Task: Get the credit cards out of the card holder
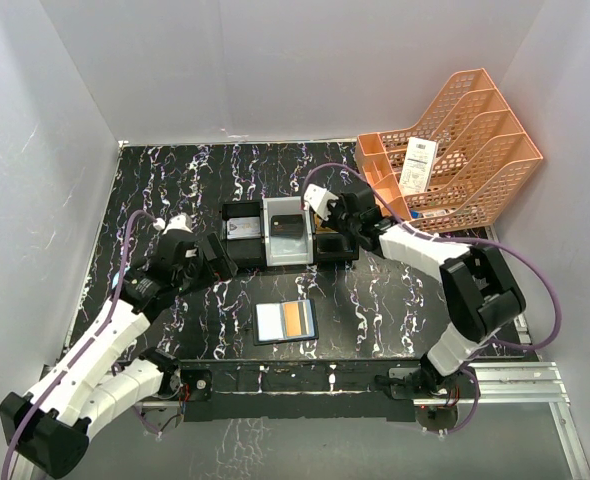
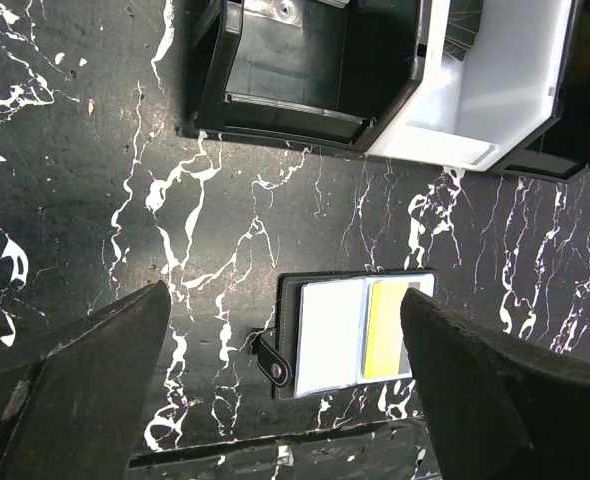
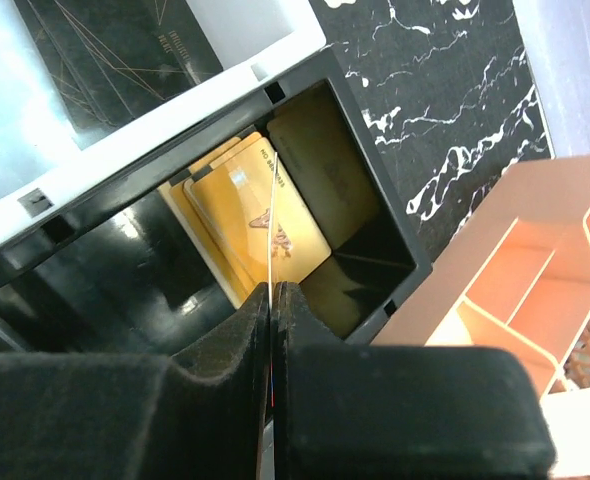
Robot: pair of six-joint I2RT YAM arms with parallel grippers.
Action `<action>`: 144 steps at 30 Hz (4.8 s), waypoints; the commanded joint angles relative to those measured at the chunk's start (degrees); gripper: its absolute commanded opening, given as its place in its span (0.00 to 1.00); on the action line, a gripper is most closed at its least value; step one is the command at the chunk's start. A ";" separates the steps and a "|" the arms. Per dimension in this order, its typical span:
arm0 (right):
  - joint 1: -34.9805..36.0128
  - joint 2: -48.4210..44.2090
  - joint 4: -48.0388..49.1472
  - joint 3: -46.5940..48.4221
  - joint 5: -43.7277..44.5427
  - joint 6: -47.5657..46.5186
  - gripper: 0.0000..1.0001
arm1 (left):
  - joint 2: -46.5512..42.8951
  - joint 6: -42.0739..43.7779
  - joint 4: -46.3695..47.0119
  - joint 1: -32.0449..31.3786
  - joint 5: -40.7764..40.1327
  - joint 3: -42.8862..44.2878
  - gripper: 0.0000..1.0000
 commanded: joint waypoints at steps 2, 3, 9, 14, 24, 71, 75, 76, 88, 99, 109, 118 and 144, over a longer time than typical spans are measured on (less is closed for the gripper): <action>-0.23 3.82 3.98 5.85 -0.36 -7.38 0.00 | -2.25 1.56 -3.94 0.22 -0.70 2.63 0.99; -0.42 4.57 4.51 6.23 -0.32 -7.53 0.00 | -2.24 1.65 -4.21 0.22 -0.77 2.94 0.99; -0.46 9.37 6.41 7.93 -1.08 -9.47 0.03 | -2.36 1.94 -6.05 0.22 -1.65 4.25 0.99; -0.61 12.63 8.40 8.85 0.37 -11.95 0.03 | -3.06 1.76 -6.41 0.22 -2.04 4.43 0.99; -0.66 14.45 8.66 7.93 -0.79 -13.50 0.13 | -3.01 0.94 -6.67 0.22 -1.58 4.49 0.99; -1.14 -10.51 15.41 2.08 4.07 24.56 0.58 | -4.55 0.45 -3.12 0.26 4.95 5.90 0.99; -1.07 -19.75 11.51 -1.25 7.49 40.01 0.74 | -8.37 -0.09 0.30 0.22 5.21 4.08 0.99; -1.10 -21.82 10.00 -2.18 6.11 43.03 0.78 | -9.24 -0.42 1.37 0.22 5.49 3.57 0.99; -1.16 -44.23 9.12 -22.16 -4.04 85.43 0.98 | -10.20 -7.74 12.19 0.22 14.67 -2.50 0.99; -1.10 -47.05 -3.28 -25.31 -18.13 92.34 0.98 | -2.22 -12.48 27.80 -0.08 24.52 -8.47 0.98; 5.22 -39.12 -4.65 -25.53 -21.02 92.31 0.81 | -6.30 -13.47 33.67 -5.89 25.25 -18.01 0.93; 15.54 -28.77 -5.00 -22.41 -10.89 95.93 0.55 | 1.67 -13.79 32.96 -18.37 12.59 -15.98 0.74; 17.39 -10.80 2.47 -22.64 -14.21 97.11 0.22 | 6.36 -18.83 47.41 -22.65 12.89 -25.54 0.59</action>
